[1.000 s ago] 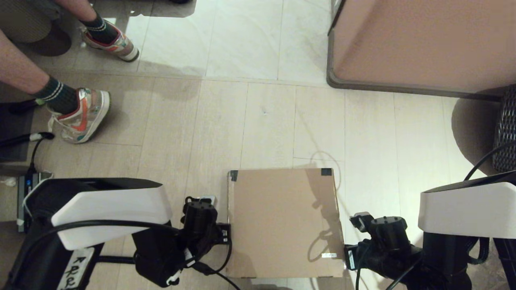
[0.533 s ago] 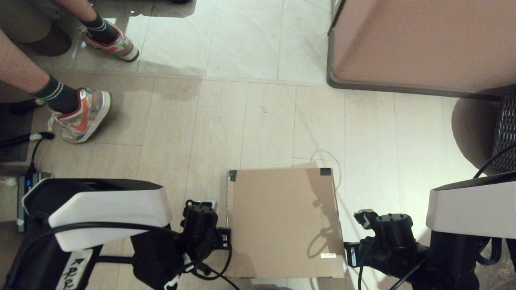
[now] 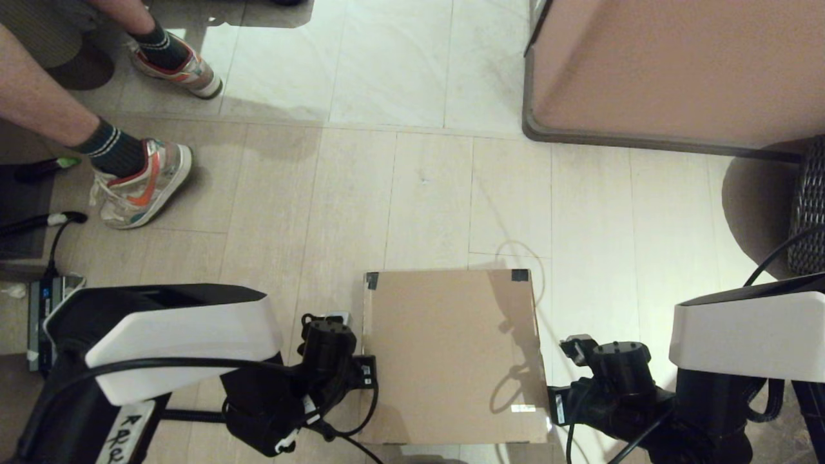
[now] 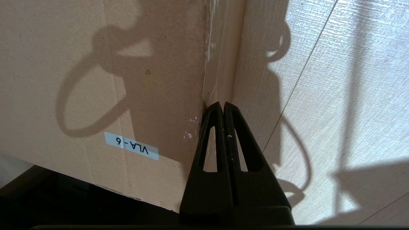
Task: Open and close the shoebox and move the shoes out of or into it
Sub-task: Open the shoe box
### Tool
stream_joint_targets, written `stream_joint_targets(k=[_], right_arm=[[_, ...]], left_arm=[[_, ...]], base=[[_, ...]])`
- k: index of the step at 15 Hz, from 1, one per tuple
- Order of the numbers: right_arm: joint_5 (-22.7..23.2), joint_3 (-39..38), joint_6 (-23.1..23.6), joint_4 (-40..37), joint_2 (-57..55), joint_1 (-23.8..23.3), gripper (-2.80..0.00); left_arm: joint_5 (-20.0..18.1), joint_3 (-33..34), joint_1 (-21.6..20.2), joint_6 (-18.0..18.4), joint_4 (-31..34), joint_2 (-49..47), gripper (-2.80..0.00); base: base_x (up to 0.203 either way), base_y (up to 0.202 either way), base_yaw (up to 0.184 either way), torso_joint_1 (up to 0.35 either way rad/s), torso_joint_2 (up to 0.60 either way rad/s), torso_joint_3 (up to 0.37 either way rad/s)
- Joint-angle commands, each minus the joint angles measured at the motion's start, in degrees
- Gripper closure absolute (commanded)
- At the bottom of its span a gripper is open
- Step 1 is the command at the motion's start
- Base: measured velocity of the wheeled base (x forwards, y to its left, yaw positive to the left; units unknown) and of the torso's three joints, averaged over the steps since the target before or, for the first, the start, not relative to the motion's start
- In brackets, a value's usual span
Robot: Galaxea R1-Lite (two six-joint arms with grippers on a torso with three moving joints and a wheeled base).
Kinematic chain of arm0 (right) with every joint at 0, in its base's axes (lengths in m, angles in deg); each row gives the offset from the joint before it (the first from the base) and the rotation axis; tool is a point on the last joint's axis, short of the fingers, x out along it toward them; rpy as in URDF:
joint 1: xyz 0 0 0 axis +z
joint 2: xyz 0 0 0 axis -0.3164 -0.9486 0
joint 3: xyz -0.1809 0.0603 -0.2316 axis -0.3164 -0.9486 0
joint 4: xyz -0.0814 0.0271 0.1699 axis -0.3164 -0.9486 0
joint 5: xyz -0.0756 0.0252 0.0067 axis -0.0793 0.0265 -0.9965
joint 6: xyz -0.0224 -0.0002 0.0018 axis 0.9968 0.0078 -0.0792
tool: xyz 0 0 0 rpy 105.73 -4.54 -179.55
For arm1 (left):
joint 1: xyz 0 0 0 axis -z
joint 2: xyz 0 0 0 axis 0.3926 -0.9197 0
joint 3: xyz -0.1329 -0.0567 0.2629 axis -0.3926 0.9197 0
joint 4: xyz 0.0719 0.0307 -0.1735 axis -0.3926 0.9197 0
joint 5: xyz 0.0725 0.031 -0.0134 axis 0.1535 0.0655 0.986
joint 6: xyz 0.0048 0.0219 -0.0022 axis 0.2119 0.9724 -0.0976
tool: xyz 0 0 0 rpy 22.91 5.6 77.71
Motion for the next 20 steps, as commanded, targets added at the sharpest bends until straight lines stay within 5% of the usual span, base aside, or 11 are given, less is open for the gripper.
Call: stream_joint_targets(k=[1,7,12,20], right_arm=[[0.14,-0.90,-0.08,0.35,2.05,0.07,0.00],[0.66,-7.32,-0.92,0.31,11.36,0.07,0.00],[0.31,-8.77,-6.11,-0.21,12.83,-0.39,0.00],[-9.94,-1.43,-3.97,0.02,-1.07,-1.16,0.00]], left_arm=[[-0.05,0.48,0.24,-0.13,-0.25,2.13,0.00],[0.13,6.25,0.53,-0.42,2.39,12.24,0.00],[1.76,9.59,0.76,-1.99,3.78,14.69,0.00],[3.29,1.45,0.98,-4.71,5.62,4.21,0.00]], base=[[0.000,0.000,0.000,0.000,0.00,0.000],[0.000,0.000,0.000,0.000,0.00,0.000],[0.000,0.000,0.000,0.000,0.00,0.000],[0.000,0.000,0.000,0.000,0.00,0.000]])
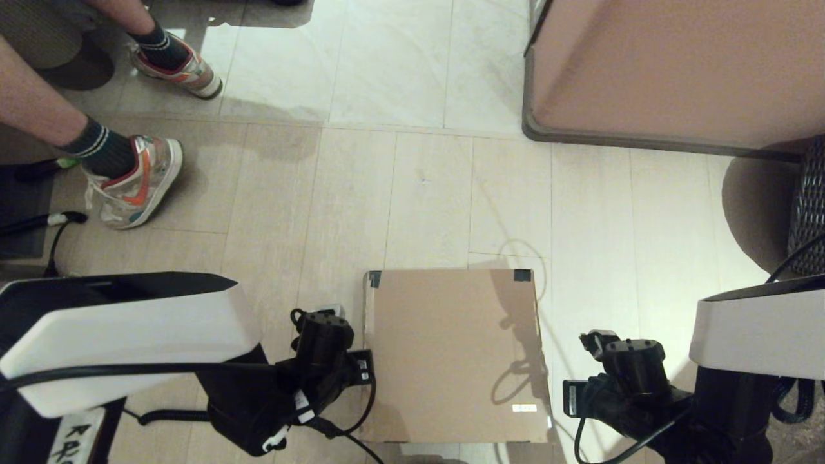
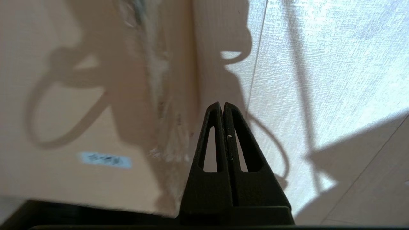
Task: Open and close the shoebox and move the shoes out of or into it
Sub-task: Open the shoe box
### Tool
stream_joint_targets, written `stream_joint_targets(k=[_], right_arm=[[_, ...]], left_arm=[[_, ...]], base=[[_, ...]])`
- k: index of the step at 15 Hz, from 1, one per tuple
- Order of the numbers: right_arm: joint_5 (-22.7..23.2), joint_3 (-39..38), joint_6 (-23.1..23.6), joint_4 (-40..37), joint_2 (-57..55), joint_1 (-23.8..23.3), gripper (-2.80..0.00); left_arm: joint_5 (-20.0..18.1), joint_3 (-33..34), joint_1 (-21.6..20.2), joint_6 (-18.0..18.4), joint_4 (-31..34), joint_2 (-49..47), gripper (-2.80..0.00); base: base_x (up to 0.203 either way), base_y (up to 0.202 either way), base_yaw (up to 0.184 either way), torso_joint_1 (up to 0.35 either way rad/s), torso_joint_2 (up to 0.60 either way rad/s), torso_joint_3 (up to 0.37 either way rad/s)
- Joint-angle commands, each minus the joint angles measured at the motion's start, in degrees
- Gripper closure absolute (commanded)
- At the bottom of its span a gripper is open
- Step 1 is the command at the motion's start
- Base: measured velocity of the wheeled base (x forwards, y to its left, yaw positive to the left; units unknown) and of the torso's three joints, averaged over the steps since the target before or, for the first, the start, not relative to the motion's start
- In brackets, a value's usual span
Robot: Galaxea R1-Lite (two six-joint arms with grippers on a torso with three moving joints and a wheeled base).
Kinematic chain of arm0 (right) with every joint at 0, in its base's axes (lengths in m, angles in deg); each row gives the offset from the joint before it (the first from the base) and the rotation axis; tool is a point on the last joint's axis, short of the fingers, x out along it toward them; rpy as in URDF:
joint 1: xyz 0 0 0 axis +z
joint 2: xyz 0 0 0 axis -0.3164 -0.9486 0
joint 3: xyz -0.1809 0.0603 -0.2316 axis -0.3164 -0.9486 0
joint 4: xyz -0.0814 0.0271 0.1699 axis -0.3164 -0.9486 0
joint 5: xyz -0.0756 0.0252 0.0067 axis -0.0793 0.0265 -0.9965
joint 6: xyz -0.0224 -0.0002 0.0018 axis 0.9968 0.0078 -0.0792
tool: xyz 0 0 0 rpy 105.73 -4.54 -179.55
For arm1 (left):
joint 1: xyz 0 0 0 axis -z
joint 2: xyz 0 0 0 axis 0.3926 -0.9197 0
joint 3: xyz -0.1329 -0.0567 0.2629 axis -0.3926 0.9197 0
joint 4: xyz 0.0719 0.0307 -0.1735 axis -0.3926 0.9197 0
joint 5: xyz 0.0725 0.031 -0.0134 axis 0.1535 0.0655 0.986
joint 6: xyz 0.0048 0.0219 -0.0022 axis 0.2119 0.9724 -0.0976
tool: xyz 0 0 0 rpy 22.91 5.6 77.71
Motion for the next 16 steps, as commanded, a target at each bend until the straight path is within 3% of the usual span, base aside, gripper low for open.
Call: stream_joint_targets(k=[1,5,9,10,13,16], right_arm=[[-0.67,0.95,1.23,0.40,-5.16,0.12,0.00],[0.31,-0.96,1.62,0.43,-4.92,2.03,0.00],[8.74,-6.78,-3.78,0.74,0.24,2.73,0.00],[8.84,-6.88,-5.68,0.76,0.40,2.74,0.00],[8.34,-6.14,-5.29,0.79,-1.98,2.82,0.00],[4.98,-5.15,-4.65,3.73,-4.85,2.83,0.00]], left_arm=[[0.12,-0.79,0.25,-0.15,0.46,-2.35,0.00],[-0.12,-1.41,0.68,-0.39,0.72,-3.06,0.00],[-0.29,-1.37,2.36,-4.53,4.67,0.16,0.00],[-0.24,-1.31,2.84,-5.48,5.96,1.27,0.00],[-0.05,0.00,3.15,-6.16,6.53,1.70,0.00],[0.35,0.89,3.09,-6.21,6.26,0.96,0.00]], base=[[0.000,0.000,0.000,0.000,0.00,0.000],[0.000,0.000,0.000,0.000,0.00,0.000],[0.000,0.000,0.000,0.000,0.00,0.000],[0.000,0.000,0.000,0.000,0.00,0.000],[0.000,0.000,0.000,0.000,0.00,0.000],[0.000,0.000,0.000,0.000,0.00,0.000]])
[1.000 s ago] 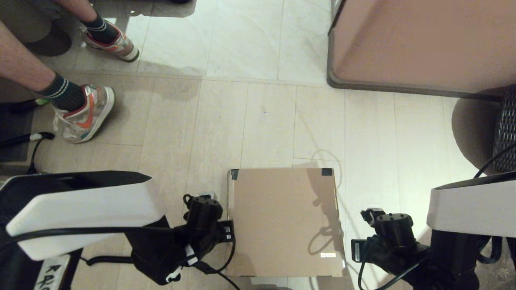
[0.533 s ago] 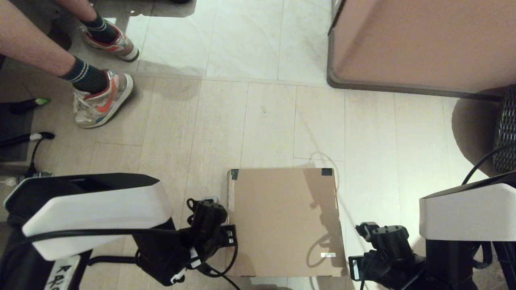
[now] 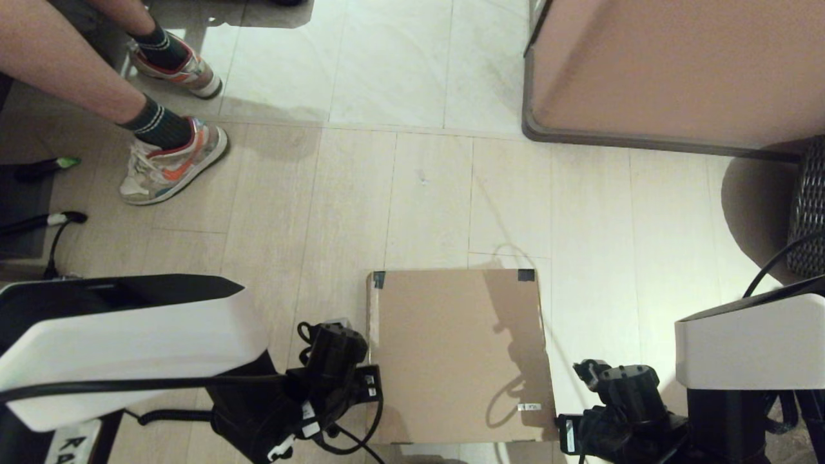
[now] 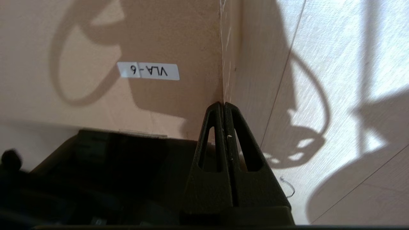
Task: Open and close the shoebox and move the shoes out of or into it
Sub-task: Open the shoe box
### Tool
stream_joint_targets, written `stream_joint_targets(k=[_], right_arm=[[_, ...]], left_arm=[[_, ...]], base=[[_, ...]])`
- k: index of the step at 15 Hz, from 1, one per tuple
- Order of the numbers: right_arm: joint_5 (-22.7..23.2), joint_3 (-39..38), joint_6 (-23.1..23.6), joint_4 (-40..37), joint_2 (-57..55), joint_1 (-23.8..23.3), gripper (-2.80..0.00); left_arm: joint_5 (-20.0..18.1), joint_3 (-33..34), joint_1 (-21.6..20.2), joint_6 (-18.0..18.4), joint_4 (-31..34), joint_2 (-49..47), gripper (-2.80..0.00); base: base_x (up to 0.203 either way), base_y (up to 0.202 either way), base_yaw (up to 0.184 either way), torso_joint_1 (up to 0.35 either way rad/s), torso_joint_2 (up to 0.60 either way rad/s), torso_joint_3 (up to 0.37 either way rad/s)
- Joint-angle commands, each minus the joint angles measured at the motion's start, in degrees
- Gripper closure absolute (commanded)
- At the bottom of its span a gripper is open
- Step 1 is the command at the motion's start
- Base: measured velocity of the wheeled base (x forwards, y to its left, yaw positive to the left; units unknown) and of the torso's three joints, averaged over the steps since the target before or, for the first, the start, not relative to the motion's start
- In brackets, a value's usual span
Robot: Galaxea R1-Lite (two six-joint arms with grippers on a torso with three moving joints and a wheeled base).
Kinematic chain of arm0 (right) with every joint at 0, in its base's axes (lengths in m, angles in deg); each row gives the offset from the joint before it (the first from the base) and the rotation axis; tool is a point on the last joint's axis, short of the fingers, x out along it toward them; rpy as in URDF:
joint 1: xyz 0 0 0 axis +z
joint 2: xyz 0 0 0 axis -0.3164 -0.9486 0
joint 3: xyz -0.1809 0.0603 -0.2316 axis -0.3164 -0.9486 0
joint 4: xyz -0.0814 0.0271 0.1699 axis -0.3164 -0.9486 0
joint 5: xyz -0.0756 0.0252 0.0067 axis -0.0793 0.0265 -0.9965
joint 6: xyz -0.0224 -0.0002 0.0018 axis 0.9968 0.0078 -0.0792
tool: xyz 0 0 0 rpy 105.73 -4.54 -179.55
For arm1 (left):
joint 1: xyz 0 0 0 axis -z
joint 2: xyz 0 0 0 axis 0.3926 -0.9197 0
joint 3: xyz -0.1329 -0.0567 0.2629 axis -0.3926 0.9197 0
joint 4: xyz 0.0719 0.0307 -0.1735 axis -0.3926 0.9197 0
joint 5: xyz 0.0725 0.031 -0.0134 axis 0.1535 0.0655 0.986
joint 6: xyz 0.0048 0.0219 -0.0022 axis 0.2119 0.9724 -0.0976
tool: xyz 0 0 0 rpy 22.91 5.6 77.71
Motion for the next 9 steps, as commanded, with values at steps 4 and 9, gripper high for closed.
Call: stream_joint_targets(k=[4,9], right_arm=[[-3.04,1.53,1.96,1.42,-1.81,0.30,0.00],[-2.35,2.50,1.51,1.51,-0.67,2.18,0.00]], left_arm=[[2.85,-2.68,0.42,-0.35,0.18,-3.20,0.00],[2.77,-4.88,0.79,-0.54,0.29,-4.35,0.00]], base=[[0.000,0.000,0.000,0.000,0.00,0.000],[0.000,0.000,0.000,0.000,0.00,0.000]])
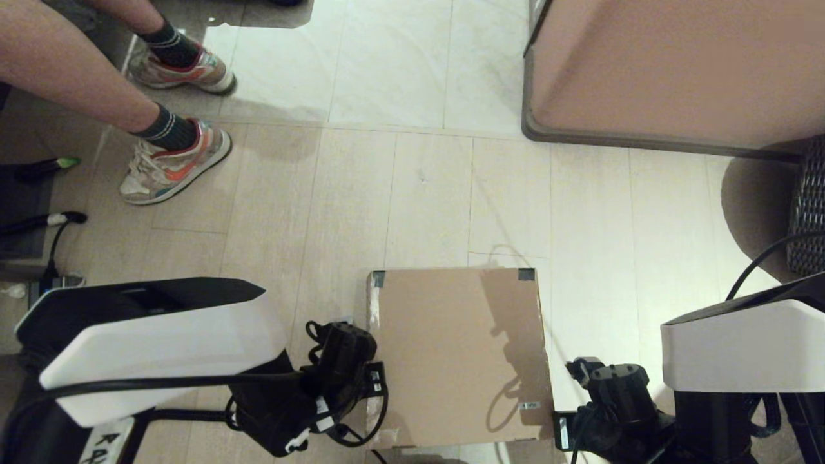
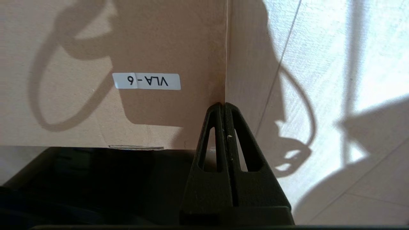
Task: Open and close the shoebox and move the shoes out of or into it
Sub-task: Open the shoe box
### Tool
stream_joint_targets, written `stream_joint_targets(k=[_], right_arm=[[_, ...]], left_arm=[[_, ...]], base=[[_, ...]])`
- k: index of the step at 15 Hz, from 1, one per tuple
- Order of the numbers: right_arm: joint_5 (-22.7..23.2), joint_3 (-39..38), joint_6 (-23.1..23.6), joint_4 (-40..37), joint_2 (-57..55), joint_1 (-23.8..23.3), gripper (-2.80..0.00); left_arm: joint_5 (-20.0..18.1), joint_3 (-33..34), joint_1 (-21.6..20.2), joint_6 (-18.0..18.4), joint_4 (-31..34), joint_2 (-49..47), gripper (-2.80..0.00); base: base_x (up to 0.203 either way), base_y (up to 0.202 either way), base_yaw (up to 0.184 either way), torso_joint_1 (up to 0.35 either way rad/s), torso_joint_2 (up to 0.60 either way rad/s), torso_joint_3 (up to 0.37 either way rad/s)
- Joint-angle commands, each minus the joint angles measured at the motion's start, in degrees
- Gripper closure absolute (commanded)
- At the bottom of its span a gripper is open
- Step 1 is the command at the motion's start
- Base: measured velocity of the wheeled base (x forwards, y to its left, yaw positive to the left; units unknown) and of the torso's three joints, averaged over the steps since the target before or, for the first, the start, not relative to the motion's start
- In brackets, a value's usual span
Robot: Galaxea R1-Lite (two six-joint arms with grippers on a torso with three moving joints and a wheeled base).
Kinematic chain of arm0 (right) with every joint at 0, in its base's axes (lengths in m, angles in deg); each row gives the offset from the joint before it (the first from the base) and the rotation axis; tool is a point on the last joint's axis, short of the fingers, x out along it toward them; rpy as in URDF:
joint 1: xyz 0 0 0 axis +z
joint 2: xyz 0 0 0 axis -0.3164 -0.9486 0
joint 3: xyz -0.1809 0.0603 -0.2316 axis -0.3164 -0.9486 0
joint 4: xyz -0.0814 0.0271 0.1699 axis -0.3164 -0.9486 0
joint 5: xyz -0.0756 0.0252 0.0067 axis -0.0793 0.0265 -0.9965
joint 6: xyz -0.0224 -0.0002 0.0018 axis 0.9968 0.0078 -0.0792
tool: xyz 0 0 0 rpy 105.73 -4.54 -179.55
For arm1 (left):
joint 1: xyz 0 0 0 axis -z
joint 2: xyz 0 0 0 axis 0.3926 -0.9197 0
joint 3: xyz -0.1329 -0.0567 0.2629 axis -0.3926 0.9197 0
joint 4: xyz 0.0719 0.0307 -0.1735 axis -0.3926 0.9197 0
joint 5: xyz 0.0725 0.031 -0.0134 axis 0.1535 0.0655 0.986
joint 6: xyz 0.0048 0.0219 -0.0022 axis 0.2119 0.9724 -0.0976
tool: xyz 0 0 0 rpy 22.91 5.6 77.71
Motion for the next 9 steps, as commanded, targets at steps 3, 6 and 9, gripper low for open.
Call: stream_joint_targets(k=[3,6,9], right_arm=[[0.57,0.20,-0.22,0.58,0.39,0.26,0.00],[0.57,0.02,-0.31,0.58,0.12,0.26,0.00],[0.57,0.11,-0.31,0.58,0.12,0.26,0.00]], left_arm=[[0.03,-0.40,0.63,-1.41,-0.27,-0.31,0.00],[0.20,1.09,0.72,-3.53,-0.09,0.40,0.00],[0.28,-1.17,1.37,-7.95,3.92,0.65,0.00]], base=[[0.000,0.000,0.000,0.000,0.00,0.000],[0.000,0.000,0.000,0.000,0.00,0.000],[0.000,0.000,0.000,0.000,0.00,0.000]])
